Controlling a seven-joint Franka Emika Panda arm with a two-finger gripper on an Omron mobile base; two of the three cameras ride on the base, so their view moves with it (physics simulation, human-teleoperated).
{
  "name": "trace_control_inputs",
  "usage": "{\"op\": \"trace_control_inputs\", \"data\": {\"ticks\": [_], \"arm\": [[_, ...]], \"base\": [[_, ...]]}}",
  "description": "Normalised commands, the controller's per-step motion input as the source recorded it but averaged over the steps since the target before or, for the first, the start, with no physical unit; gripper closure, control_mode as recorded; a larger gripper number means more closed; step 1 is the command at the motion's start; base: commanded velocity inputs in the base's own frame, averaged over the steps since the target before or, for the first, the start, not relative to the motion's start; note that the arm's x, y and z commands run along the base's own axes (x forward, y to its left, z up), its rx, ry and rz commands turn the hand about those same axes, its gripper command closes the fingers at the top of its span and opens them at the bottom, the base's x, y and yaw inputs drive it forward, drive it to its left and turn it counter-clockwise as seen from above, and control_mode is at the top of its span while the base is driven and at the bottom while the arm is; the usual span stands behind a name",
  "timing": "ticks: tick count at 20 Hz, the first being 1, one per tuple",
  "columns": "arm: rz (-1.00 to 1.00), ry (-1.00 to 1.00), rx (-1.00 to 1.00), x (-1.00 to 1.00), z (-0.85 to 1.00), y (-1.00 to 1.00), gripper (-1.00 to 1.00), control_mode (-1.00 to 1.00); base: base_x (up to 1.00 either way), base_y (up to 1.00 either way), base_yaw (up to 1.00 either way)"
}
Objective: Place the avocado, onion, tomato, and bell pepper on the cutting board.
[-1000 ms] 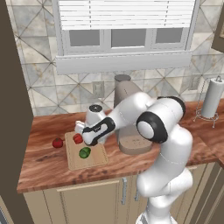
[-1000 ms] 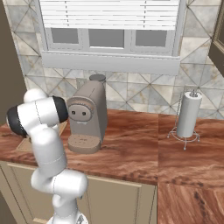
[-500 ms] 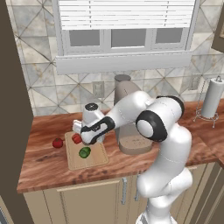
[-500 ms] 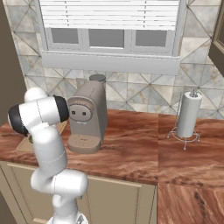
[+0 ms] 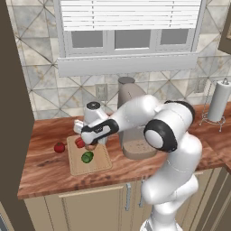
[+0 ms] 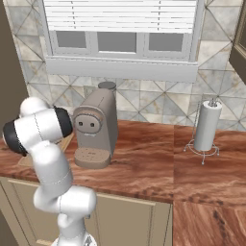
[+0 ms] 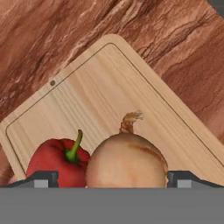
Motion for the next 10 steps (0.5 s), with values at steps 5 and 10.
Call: {"op": "trace_control_inputs", "data": {"ticks": [5, 10], "arm": [[0.0, -0.04, 0.0, -0.3, 0.34, 0.0, -1.0, -1.0], [0.0, -0.06, 0.0, -0.35, 0.4, 0.01, -1.0, -1.0]], "base": [[0.0, 0.0, 0.0], [0.0, 0.0, 0.0]]}}
